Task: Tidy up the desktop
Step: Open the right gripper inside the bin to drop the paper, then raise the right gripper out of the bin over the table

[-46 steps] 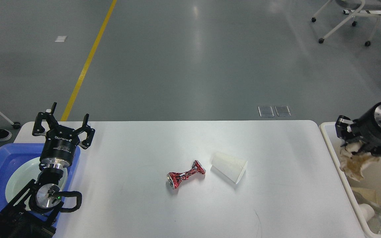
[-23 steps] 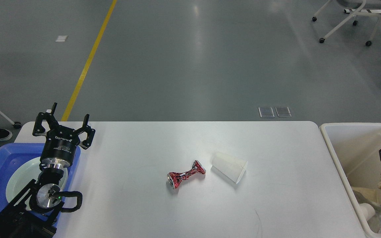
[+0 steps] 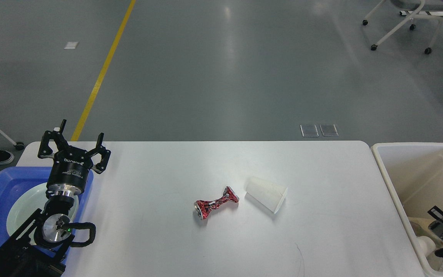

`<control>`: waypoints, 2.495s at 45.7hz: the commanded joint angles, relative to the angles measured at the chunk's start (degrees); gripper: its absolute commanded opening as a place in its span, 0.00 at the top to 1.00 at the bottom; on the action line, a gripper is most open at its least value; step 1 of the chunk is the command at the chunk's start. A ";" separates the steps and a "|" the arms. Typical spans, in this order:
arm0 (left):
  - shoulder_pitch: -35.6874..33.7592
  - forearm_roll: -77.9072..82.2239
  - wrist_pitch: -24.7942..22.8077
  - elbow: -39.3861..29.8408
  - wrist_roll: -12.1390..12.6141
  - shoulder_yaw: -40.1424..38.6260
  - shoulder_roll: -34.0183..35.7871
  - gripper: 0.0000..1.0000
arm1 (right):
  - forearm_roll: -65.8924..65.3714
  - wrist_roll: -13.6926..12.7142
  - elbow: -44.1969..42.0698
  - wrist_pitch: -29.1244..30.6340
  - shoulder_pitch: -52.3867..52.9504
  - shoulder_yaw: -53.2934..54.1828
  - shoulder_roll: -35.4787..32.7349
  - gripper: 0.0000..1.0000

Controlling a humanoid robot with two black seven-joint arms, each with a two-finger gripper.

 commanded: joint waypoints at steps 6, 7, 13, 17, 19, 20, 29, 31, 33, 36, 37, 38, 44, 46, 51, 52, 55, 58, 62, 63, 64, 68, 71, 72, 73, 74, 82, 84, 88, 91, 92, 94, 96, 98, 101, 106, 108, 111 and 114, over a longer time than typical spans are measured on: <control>-0.01 -0.02 0.00 0.00 0.00 0.00 -0.02 0.04 | 0.67 1.31 -1.32 -1.68 -2.16 0.29 1.41 1.00; -0.01 0.07 0.00 0.00 0.00 0.00 -0.02 0.04 | 0.76 1.31 -1.23 -1.68 -2.16 0.38 1.50 1.00; -0.01 0.07 0.00 0.00 0.00 0.00 -0.02 0.04 | 0.85 1.31 -1.31 -1.85 -2.33 0.38 2.20 1.00; -0.01 -0.02 0.00 0.00 0.00 0.00 -0.02 0.04 | 0.76 1.31 -1.31 -1.85 -2.69 0.38 2.73 1.00; -0.01 -0.02 0.00 0.00 0.00 0.00 -0.02 0.04 | 0.76 1.31 -1.32 -1.85 -2.69 0.38 2.82 1.00; -0.01 -0.02 0.00 0.00 0.00 0.00 -0.02 0.04 | 0.76 1.31 -1.23 -1.94 -2.69 0.29 2.91 1.00; -0.01 -0.02 0.00 0.00 0.00 0.00 -0.02 0.04 | 0.76 1.22 -1.32 -3.95 -2.60 0.12 2.91 0.28; -0.01 -0.02 0.00 0.00 0.00 0.00 -0.02 0.04 | 0.76 1.22 -1.23 -5.54 -2.68 0.12 2.82 0.16; -0.01 -0.02 0.00 0.00 0.00 0.00 -0.02 0.04 | 0.76 1.22 -1.14 -6.86 -2.69 0.12 2.82 0.04; -0.01 -0.02 0.00 0.00 0.00 0.00 -0.02 0.04 | 0.59 1.22 -0.97 -7.30 -2.69 0.20 2.82 0.01; -0.01 -0.02 0.00 0.00 0.00 0.00 -0.02 0.04 | 0.59 1.22 -0.96 -7.30 -2.69 0.20 2.82 0.01; 0.07 0.07 0.00 0.00 0.00 0.00 -0.02 0.04 | 0.59 1.22 -0.96 -7.30 -2.69 0.20 2.82 0.01; -0.01 0.07 0.00 0.00 0.00 0.00 -0.02 0.04 | 0.59 1.22 -0.61 -7.21 -2.60 0.20 2.64 0.00; -0.01 -0.02 0.00 0.00 0.00 0.00 -0.02 0.04 | 0.50 1.22 -0.53 -7.21 -2.60 0.29 2.55 0.00; -0.01 -0.02 0.00 0.00 0.00 0.00 -0.02 0.04 | 0.50 1.22 -0.35 -7.13 -2.25 0.29 2.29 0.00; -0.01 0.07 0.00 0.00 0.00 0.00 -0.02 0.04 | 0.50 1.22 -0.35 -7.04 -2.16 0.29 2.29 0.00; -0.01 -0.02 0.00 0.00 0.00 0.00 -0.02 0.04 | 0.23 1.22 0.00 -6.95 -1.81 0.29 1.94 0.00; -0.01 -0.02 0.00 0.00 0.00 0.00 -0.02 0.04 | 0.06 1.22 0.88 -6.77 -0.93 0.29 1.85 0.00; -0.01 -0.02 0.00 0.00 0.00 0.00 -0.02 0.04 | -0.38 1.22 5.09 -6.25 2.67 -0.23 0.10 0.00; -0.01 -0.02 0.00 0.00 0.00 0.00 -0.02 0.04 | -0.64 1.13 6.58 -6.07 3.63 -0.50 -1.04 0.00; -0.01 -0.02 0.00 0.00 0.00 0.00 -0.02 0.04 | -1.17 1.13 8.33 -5.90 4.69 -0.50 -2.18 0.00; -0.01 -0.02 0.00 0.00 0.00 0.00 -0.02 0.04 | -7.92 0.78 16.77 -4.93 11.01 -0.85 -6.14 0.00; -0.01 -0.02 0.00 0.00 0.00 0.00 -0.02 0.04 | -13.72 0.43 22.05 -4.32 15.58 -1.20 -8.25 0.00; -0.01 -0.02 0.00 0.00 0.00 0.00 -0.02 0.04 | -15.57 0.34 23.89 -3.96 17.07 -1.64 -9.13 0.00; -0.01 -0.02 0.00 0.00 0.00 0.00 -0.02 0.04 | -17.33 0.34 25.74 -3.44 18.48 -2.08 -9.92 0.00; -0.01 -0.02 0.00 0.00 0.00 0.00 -0.02 0.04 | -18.56 0.34 27.58 -2.74 19.98 -2.69 -10.80 0.00; -0.01 -0.02 0.00 0.00 0.09 0.00 -0.02 0.04 | -20.42 0.43 38.66 8.41 35.96 -13.66 -13.00 0.00; -0.01 -0.02 0.00 0.00 0.09 0.00 0.07 0.04 | -20.24 0.43 40.42 12.63 40.80 -16.92 -12.39 0.00; -0.01 -0.02 0.00 0.00 0.09 0.00 -0.02 0.04 | -19.98 0.43 43.06 20.45 49.24 -20.09 -10.98 0.00; -0.01 -0.02 0.00 0.00 0.09 0.00 -0.02 0.04 | -19.98 0.43 44.65 26.25 54.43 -20.80 -10.37 0.00; -0.01 -0.02 0.00 0.00 0.09 0.00 -0.02 0.04 | -19.98 0.43 45.17 28.10 55.92 -20.80 -10.19 0.00; -0.01 -0.02 0.00 0.00 0.09 0.00 0.07 0.04 | -19.98 0.43 46.23 31.97 58.74 -20.89 -9.66 0.00; -0.01 -0.02 0.00 0.00 0.09 0.00 -0.02 0.04 | -19.98 0.43 47.72 35.66 61.64 -20.98 -9.05 0.00; -0.01 -0.02 0.00 0.00 0.09 0.00 -0.02 0.04 | -20.07 0.43 49.13 38.83 64.80 -21.15 -8.43 0.00; -0.01 -0.02 0.00 0.00 0.09 0.00 -0.02 0.04 | -19.98 0.43 51.76 43.22 68.85 -21.33 -6.59 0.00; -0.01 -0.02 0.00 0.00 0.09 0.00 -0.02 0.04 | -19.89 0.34 57.12 48.24 76.66 -23.08 -2.90 0.00; -0.01 -0.02 0.00 0.00 0.09 0.00 -0.02 0.04 | -19.28 0.43 59.75 49.12 79.91 -23.70 -1.06 0.00; -0.01 -0.02 0.00 0.00 0.09 0.00 -0.02 0.04 | -16.39 0.34 63.19 49.48 84.49 -24.23 0.70 0.00; -0.01 -0.02 0.00 0.00 0.09 0.00 -0.02 0.04 | -12.26 0.34 65.91 49.74 88.62 -24.76 1.76 0.00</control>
